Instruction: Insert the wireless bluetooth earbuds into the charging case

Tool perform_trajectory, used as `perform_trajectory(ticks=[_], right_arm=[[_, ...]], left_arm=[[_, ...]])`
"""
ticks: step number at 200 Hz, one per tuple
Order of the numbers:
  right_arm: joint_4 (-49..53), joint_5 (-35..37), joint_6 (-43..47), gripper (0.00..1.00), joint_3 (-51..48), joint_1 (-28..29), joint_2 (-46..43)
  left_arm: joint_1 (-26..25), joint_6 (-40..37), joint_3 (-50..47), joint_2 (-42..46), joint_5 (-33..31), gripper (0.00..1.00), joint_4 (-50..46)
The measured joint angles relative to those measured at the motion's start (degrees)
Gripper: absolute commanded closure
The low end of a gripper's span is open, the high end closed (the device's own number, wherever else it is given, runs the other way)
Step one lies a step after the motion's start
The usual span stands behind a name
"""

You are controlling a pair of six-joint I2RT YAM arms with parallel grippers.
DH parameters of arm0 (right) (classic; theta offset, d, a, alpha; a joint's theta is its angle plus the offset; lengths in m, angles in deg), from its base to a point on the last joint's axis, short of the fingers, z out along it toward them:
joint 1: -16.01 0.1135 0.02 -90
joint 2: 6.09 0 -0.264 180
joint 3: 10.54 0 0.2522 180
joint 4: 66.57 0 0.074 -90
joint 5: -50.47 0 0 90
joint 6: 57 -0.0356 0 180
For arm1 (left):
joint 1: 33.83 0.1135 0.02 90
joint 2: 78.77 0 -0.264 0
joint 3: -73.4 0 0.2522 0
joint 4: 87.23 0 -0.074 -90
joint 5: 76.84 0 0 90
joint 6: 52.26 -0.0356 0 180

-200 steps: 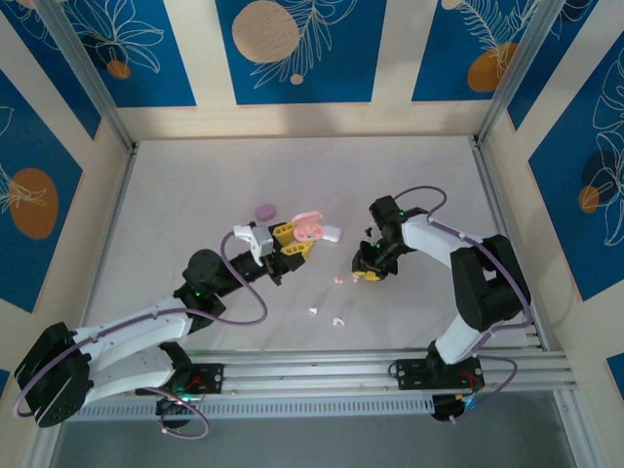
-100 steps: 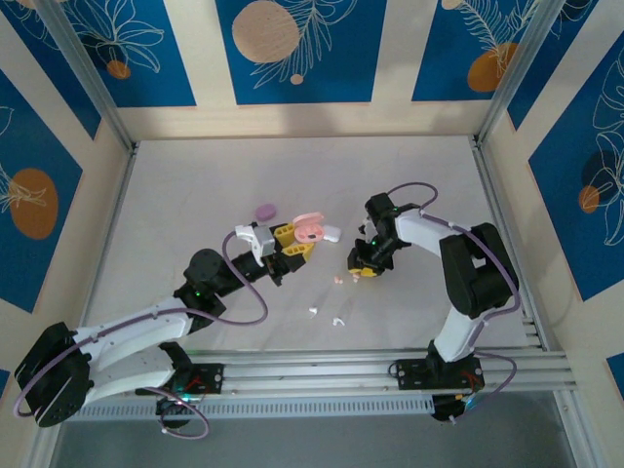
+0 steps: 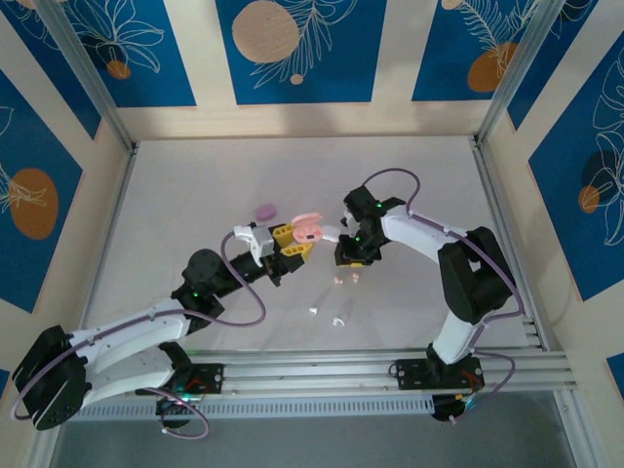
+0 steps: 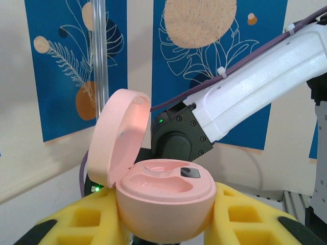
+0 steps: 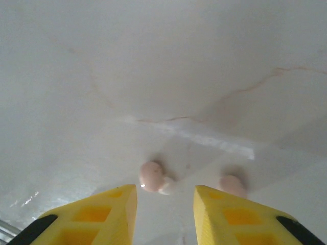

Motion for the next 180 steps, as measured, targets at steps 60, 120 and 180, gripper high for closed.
perform_trajectory(ticks=[60, 120, 180], right_arm=[[2.6, 1.6, 1.5, 0.67, 3.0, 4.5, 6.0], [5.2, 3.8, 3.0, 0.66, 6.0, 6.1, 8.9], [6.9, 4.9, 4.7, 0.7, 7.9, 7.5, 12.3]], left_arm=[[0.0, -1.5, 0.0, 5.7, -1.5, 0.77, -3.0], [0.0, -2.4, 0.0, 7.7, -2.1, 0.77, -5.2], [0.0, -2.6, 0.0, 7.7, -2.1, 0.76, -6.1]])
